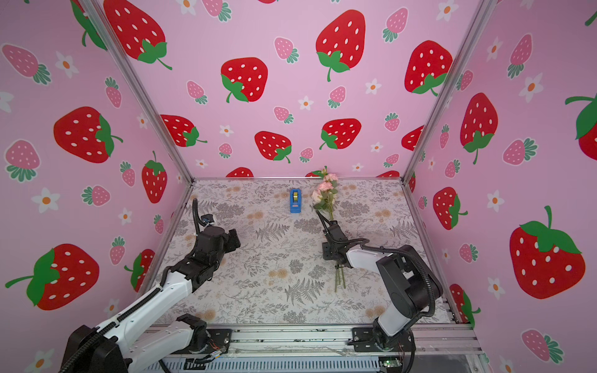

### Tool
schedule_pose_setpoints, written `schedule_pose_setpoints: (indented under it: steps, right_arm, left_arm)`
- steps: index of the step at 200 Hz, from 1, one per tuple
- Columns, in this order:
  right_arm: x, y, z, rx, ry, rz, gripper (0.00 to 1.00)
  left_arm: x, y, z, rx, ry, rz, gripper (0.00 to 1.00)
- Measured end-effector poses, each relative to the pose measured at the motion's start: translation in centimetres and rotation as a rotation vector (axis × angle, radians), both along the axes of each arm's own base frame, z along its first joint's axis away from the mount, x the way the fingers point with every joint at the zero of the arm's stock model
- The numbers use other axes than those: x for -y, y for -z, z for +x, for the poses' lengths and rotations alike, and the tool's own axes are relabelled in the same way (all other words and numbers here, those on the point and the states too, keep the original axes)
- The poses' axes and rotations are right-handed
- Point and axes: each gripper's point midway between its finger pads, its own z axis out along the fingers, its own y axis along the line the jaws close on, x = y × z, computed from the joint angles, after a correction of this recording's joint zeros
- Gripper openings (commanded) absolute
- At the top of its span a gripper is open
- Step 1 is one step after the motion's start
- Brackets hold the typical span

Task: Wrap bouquets with tape
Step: Place the wrapped bouquet at the center of the board.

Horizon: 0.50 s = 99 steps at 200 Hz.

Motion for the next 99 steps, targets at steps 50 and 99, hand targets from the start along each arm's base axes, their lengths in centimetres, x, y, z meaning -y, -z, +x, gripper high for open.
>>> schedule_pose_setpoints:
  steps: [50,99]
  right_arm:
    - [0.0,-5.2,0.5,0.121,-0.014,0.046,0.8]
    - [0.3,-12.7,4.0,0.403,-0.033,0.033,0.82]
  left_arm:
    - [-3.9,-0.7,-0.5,0.025,-0.113,0.073,0.9]
    - [-6.0,-0.9,0.4,0.025,-0.127,0.143,0.91]
